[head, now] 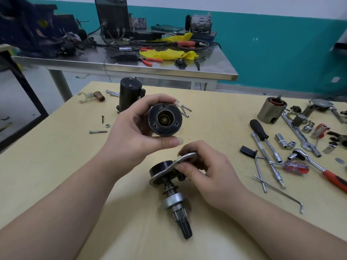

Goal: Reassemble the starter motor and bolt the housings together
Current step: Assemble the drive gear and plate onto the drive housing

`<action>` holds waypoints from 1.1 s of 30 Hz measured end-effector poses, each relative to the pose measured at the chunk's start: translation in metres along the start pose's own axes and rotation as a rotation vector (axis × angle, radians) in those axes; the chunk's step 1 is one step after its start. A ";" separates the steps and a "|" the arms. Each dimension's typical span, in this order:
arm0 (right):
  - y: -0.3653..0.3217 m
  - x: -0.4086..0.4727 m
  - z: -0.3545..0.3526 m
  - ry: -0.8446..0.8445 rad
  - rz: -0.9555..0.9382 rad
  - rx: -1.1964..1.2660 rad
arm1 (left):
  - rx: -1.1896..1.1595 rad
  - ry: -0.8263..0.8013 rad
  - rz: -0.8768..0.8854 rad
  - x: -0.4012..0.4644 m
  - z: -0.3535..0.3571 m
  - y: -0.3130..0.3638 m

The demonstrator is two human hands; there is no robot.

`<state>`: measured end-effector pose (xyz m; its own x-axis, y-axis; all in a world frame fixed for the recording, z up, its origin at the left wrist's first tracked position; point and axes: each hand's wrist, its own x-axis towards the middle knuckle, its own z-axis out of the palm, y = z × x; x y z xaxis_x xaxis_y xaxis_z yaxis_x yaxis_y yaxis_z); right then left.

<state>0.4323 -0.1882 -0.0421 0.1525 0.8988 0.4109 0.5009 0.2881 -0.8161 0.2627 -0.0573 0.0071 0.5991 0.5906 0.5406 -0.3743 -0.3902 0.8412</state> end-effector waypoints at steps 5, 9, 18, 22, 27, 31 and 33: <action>-0.002 0.001 0.001 -0.026 0.085 0.157 | -0.051 -0.008 -0.006 -0.001 0.001 -0.002; -0.002 0.001 0.002 -0.038 0.073 0.216 | -0.122 0.018 -0.031 0.000 0.003 -0.002; -0.012 -0.001 0.010 -0.027 0.020 0.169 | -0.155 0.114 -0.125 0.001 0.007 -0.013; -0.016 -0.003 0.015 0.017 0.155 0.240 | -0.050 0.122 -0.115 -0.001 0.012 -0.011; -0.019 -0.006 0.025 0.081 0.236 0.245 | 0.010 0.122 -0.137 -0.002 0.021 -0.016; -0.022 -0.006 0.028 0.108 0.175 0.215 | 0.017 0.052 -0.155 -0.003 0.021 -0.019; -0.022 -0.007 0.028 0.120 0.142 0.217 | 0.018 0.059 -0.152 -0.003 0.022 -0.017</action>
<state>0.3963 -0.1912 -0.0385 0.3142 0.8935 0.3209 0.2757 0.2376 -0.9314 0.2831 -0.0680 -0.0095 0.6053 0.6838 0.4075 -0.2697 -0.3055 0.9132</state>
